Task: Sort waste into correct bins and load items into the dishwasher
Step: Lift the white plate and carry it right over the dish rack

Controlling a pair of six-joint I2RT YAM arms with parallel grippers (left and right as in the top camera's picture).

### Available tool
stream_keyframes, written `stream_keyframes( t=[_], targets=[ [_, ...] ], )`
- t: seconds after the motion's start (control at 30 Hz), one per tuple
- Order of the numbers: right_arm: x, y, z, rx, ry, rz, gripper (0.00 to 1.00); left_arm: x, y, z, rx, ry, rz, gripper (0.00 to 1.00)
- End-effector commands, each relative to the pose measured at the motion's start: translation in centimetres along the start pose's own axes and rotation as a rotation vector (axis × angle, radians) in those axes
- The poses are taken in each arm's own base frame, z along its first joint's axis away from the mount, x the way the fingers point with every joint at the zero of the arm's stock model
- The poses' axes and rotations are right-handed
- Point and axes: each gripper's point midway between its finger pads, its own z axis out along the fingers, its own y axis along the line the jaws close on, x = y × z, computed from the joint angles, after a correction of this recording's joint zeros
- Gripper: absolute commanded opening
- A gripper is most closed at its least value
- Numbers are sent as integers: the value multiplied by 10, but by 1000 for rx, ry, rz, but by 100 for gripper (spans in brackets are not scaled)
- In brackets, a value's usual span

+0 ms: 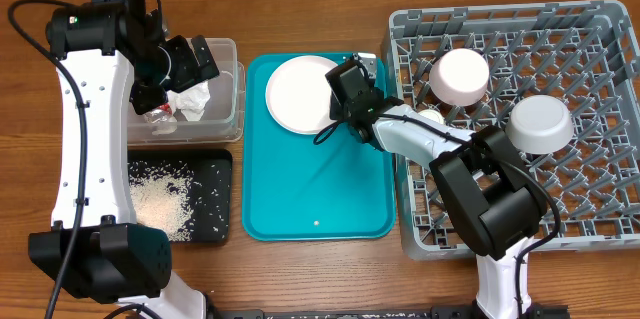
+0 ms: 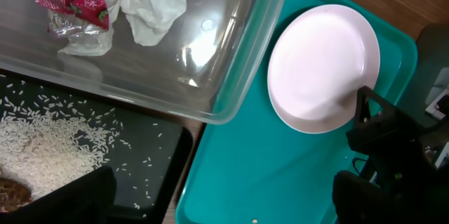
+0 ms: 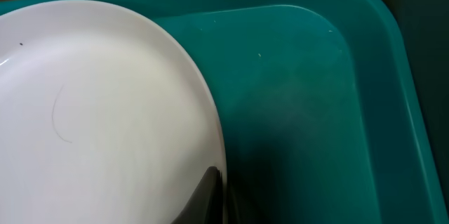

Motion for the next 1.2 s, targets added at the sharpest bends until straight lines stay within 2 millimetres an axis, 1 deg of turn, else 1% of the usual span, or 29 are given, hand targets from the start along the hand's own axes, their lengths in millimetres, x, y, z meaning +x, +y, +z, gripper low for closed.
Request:
stream_keyframes(
  t=[0.0, 0.07, 0.1, 0.13, 0.2, 0.27, 0.33, 0.37, 0.4, 0.47, 0.5, 0.63, 0.7, 0.77, 0.83, 0.93, 1.07, 1.17],
  targets=[
    [-13, -2, -11, 13, -19, -138, 4, -3, -5, -5, 18, -15, -9, 100],
    [-44, 1, -40, 21, -88, -177, 4, -3, -5, -5, 18, -15, -9, 100],
    [-64, 2, -62, 24, -139, -192, 4, -3, -5, -5, 18, -15, -9, 100],
    [-81, 4, -84, 16, -179, -209, 4, -3, -5, -5, 18, -15, -9, 100],
    [-107, 5, -129, -8, -242, -238, 4, -3, -5, -5, 18, -14, -9, 100],
    [-123, -3, -178, -17, -286, -272, 4, -3, -5, -5, 18, -15, -9, 100],
    [-127, -16, -219, -1, -307, -335, 4, -3, -5, -5, 18, -15, -9, 100],
    [-127, -28, -238, 25, -312, -367, 4, -3, -5, -5, 18, -15, -9, 100],
    [-125, -44, -258, 73, -312, -410, 4, -3, -5, -5, 18, -15, -9, 100],
    [-123, -81, -290, 199, -307, -470, 4, -3, -5, -5, 18, -15, -9, 100],
    [-122, -105, -307, 290, -307, -479, 4, -3, -5, -5, 18, -15, -9, 100],
    [-120, -193, -363, 626, -299, -412, 4, -3, -5, -5, 18, -15, -9, 100],
    [-111, -221, -377, 713, -240, -438, 4, -3, -5, -5, 18, -15, -9, 100],
    [-99, -243, -384, 762, -155, -483, 4, -3, -5, -5, 18, -15, -9, 100],
    [-91, -259, -387, 798, -99, -484, 4, -3, -5, -5, 18, -15, -9, 100],
    [-84, -273, -383, 815, -36, -468, 4, -3, -5, -5, 18, -15, -9, 100],
    [-71, -279, -363, 765, 93, -519, 4, -3, -5, -5, 18, -15, -9, 100],
    [-56, -285, -350, 767, 236, -601, 4, -3, -5, -5, 18, -15, -9, 100]
  ],
)
